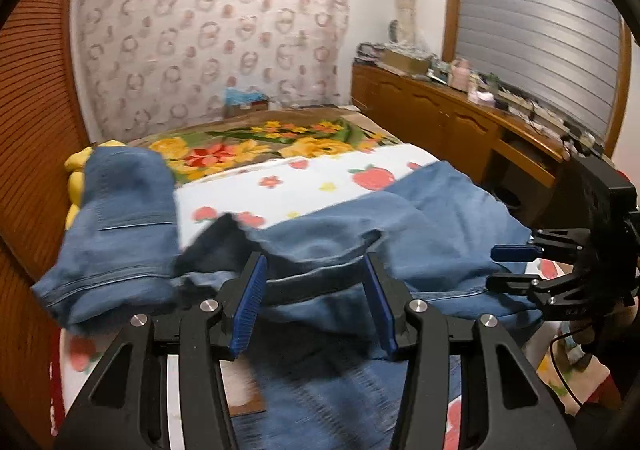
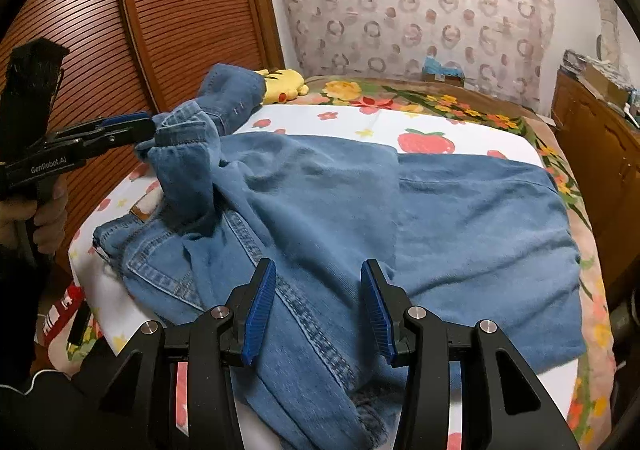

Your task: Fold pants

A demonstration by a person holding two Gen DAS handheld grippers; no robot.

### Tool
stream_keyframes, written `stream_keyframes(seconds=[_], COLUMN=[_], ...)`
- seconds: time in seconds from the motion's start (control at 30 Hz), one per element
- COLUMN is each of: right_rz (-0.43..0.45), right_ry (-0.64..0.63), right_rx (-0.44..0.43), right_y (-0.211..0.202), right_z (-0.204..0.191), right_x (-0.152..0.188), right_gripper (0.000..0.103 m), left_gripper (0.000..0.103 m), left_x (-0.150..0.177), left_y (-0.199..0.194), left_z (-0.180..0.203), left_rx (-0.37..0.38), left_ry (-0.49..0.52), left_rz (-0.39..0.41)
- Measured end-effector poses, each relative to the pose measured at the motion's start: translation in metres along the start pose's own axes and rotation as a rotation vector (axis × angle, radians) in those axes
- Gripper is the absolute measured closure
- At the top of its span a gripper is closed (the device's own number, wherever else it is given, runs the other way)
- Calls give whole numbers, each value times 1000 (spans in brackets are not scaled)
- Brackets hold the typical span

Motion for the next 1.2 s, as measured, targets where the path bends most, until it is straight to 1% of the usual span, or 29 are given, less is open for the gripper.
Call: stream_keyframes(seconds=[0.13,0.27,0.3,0.37,0.43,0.53,0.67,0.8,0.87,0.93,0.97,1.0,1.07,1.2], right_rz=[-8,-16,-16,-17,-16,-16,-14,-5,6,11,12,12,10,5], right_ry=[-1,-4,-4,-2,0,3,8,13,19,18,17,15,9,5], right_rx=[11,9,7,3,1,-3,-9,-15,-15,-14,-12,-9,-3,18], right_y=[-1,1,0,-1,-1,-1,0,-4,-10,-13,-14,-14,-14,-11], right_z=[-2,-4,-3,-3,-1,0,1,2,3,3,3,2,1,-1], right_x=[4,8,8,8,8,9,9,10,10,11,12,13,14,14], right_gripper=[56,55,55,55,55,55,55,55,55,55,55,55,55,55], left_gripper=[52,53,60,78,85,90,91,91,91,91,90,89,83,69], left_x=[-3,2,5,9,11,12,11,18,28,37,45,50,58,67], left_y=[18,35,39,39,37,25,-2,-46,-59,-66,-69,-69,-68,-68], left_z=[17,22,22,21,19,16,5,-12,-19,-24,-28,-30,-34,-41], left_rx=[8,-25,-34,-35,-22,-9,-20,-21,-26,-43,-40,-36,-48,-86], left_ry=[45,93,104,112,108,106,75,25,2,-16,-32,-43,-57,-73], left_rz=[-28,-66,-78,-83,-90,-76,-28,34,39,27,15,5,-14,-31])
Point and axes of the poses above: each gripper's, at about its wrist camera, not at the fingertips, and y roughly the way its jaws point, z to its right, x to its underside, the point moved 3 cm from there along y, roughly the way its jaws point, and after that the axes turned 2 degrees about y, right-handed, at the moved point
